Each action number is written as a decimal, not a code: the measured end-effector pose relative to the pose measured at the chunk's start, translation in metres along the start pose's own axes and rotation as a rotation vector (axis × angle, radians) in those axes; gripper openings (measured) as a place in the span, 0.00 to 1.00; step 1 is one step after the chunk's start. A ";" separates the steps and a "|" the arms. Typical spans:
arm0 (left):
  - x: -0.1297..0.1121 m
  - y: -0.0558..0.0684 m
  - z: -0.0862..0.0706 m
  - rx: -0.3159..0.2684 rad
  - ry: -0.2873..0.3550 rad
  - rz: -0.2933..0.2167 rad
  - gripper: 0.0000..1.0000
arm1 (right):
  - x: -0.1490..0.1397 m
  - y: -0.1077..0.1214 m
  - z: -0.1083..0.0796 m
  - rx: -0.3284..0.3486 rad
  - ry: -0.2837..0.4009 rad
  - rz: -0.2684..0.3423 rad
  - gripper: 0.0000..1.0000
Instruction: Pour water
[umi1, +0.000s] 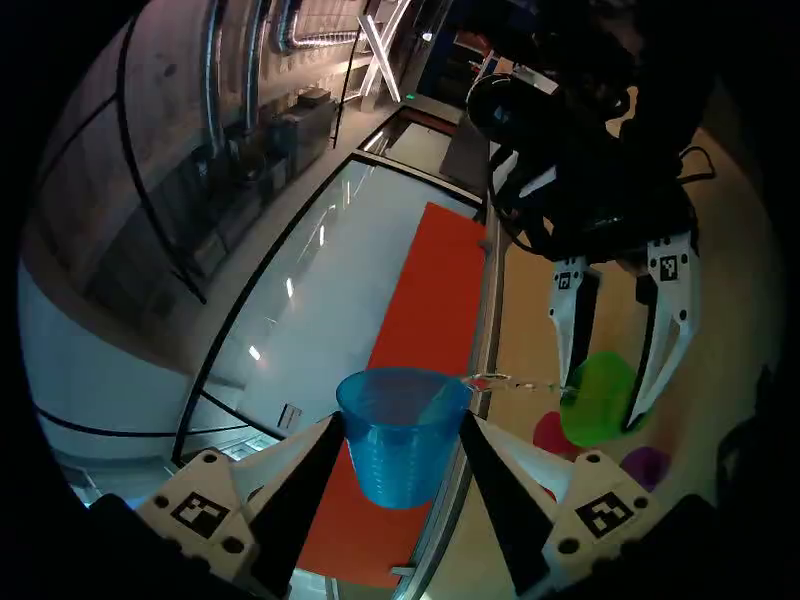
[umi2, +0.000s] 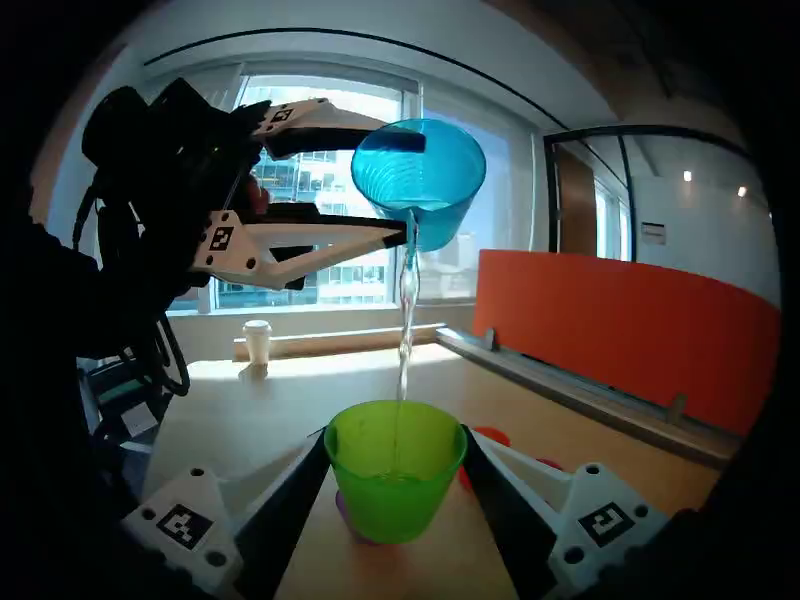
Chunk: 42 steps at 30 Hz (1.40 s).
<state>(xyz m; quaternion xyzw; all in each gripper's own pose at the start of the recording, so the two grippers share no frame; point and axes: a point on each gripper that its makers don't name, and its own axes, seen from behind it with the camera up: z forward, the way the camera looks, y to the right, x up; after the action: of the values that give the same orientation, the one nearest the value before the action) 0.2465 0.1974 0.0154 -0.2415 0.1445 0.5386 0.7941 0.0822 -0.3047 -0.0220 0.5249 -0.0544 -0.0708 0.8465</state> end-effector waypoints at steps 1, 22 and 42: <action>0.000 0.000 0.000 0.001 0.000 0.004 0.84 | 0.000 0.000 0.000 0.000 0.000 0.000 0.92; 0.004 -0.002 0.005 0.008 0.002 0.079 0.83 | 0.000 0.000 0.000 -0.004 0.002 -0.002 0.92; 0.006 -0.006 0.002 0.013 0.000 0.165 0.83 | 0.001 0.000 -0.001 -0.004 0.002 -0.004 0.92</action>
<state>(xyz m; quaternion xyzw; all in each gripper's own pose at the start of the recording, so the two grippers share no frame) 0.2544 0.2013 0.0160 -0.2234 0.1674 0.6013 0.7486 0.0831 -0.3044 -0.0225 0.5233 -0.0524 -0.0718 0.8475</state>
